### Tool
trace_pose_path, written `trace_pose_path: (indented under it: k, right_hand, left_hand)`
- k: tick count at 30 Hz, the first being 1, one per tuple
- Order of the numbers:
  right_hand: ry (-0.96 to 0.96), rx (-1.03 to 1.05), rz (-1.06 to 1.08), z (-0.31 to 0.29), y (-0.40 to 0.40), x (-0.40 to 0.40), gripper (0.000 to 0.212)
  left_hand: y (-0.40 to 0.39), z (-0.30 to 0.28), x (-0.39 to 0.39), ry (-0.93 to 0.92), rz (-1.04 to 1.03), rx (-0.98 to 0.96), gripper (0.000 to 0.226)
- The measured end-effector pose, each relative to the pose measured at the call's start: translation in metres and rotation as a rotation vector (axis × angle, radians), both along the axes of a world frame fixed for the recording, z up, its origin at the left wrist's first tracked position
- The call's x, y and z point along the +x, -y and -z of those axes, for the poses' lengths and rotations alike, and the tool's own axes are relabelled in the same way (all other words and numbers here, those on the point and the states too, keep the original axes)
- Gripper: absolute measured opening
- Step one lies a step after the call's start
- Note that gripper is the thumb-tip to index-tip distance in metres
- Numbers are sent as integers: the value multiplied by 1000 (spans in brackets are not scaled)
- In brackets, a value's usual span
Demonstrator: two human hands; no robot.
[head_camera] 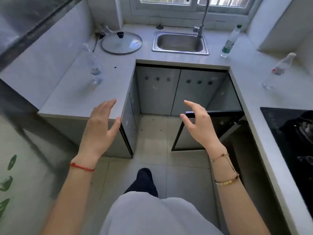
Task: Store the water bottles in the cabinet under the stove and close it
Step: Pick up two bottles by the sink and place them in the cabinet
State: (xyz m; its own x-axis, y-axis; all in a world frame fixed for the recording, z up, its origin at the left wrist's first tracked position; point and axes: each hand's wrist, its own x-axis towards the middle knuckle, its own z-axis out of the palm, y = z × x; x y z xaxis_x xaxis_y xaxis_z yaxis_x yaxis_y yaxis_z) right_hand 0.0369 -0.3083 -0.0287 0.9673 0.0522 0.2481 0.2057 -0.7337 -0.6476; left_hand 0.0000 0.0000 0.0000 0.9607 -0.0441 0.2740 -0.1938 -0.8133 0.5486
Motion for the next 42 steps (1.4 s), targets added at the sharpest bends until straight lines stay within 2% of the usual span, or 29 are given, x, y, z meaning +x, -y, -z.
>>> trace_pose_path:
  k: [9,20,34,42]
  right_hand:
    - [-85,-6,-95,18,-12,134,49]
    - [-85,-6,-280,3,-88,321,46]
    - [-114,-4,-409,-4,-149,435,46]
    - [-111,-31,-429,-10,-161,482,46]
  left_hand:
    - [-2,20,107,-24,-131,-6,53]
    - [-47,12,239,-3,-358,-18,53]
    - [-111,11,376,46,-548,-18,51]
    - [-150,25,471,-144,-620,5,56]
